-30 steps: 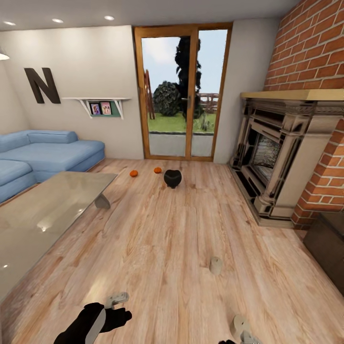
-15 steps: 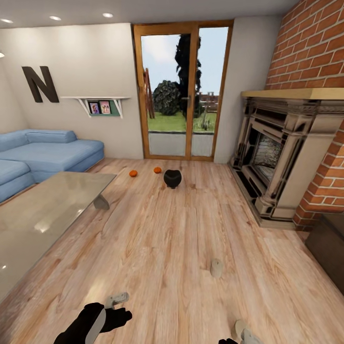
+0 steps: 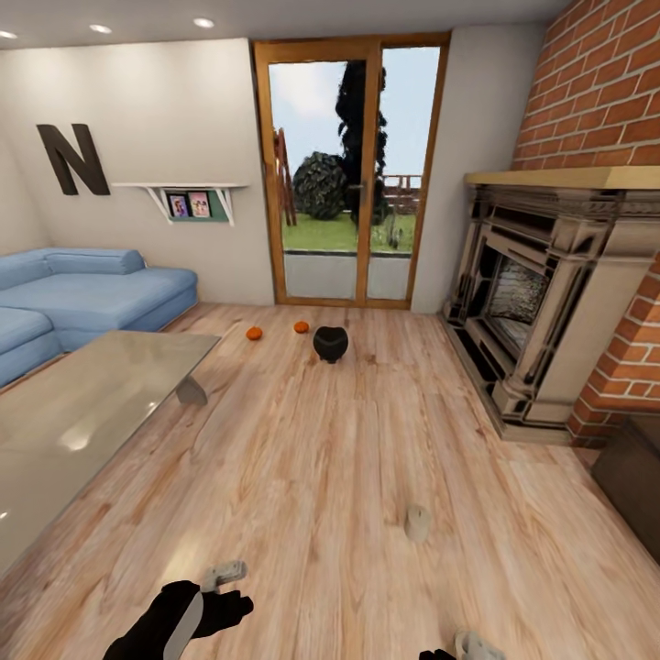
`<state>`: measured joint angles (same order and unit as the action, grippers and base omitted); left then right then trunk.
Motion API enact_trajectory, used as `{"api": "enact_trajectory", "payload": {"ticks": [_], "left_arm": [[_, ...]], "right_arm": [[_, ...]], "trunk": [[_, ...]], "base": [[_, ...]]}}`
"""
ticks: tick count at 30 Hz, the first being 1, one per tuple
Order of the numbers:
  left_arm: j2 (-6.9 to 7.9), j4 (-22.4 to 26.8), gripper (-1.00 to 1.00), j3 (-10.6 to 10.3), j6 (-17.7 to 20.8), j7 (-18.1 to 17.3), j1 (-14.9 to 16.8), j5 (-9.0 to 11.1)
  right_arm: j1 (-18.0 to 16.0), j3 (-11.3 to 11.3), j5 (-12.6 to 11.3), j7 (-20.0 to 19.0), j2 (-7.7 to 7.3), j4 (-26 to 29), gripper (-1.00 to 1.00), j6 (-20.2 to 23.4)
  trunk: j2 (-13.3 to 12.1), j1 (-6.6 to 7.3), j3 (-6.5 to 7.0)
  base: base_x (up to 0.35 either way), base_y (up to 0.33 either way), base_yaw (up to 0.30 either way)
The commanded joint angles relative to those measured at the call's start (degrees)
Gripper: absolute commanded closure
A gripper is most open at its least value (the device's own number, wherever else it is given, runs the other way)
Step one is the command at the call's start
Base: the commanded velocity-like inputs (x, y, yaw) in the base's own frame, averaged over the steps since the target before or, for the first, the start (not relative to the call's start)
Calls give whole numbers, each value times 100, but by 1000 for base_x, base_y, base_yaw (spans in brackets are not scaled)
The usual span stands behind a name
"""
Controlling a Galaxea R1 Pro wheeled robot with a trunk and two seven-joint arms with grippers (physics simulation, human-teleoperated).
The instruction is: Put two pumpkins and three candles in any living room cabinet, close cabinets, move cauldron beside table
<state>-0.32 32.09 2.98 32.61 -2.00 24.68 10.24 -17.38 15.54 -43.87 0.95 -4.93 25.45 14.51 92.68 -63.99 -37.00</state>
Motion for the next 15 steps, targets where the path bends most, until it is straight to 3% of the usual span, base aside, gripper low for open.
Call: {"api": "enact_trajectory", "payload": {"ticks": [1,15], "left_arm": [[-3,8,-100,27,35,-18,2,5],[-3,8,-100,27,35,-2,2,5]], "right_arm": [[-1,28,-25,10,-7,8,-100,17],[-2,28,-25,10,-4,11,-100,17]], "trunk": [[3,-1,-6],[3,-1,-8]], "base": [[97,-124,0],[150,-200,0]]}}
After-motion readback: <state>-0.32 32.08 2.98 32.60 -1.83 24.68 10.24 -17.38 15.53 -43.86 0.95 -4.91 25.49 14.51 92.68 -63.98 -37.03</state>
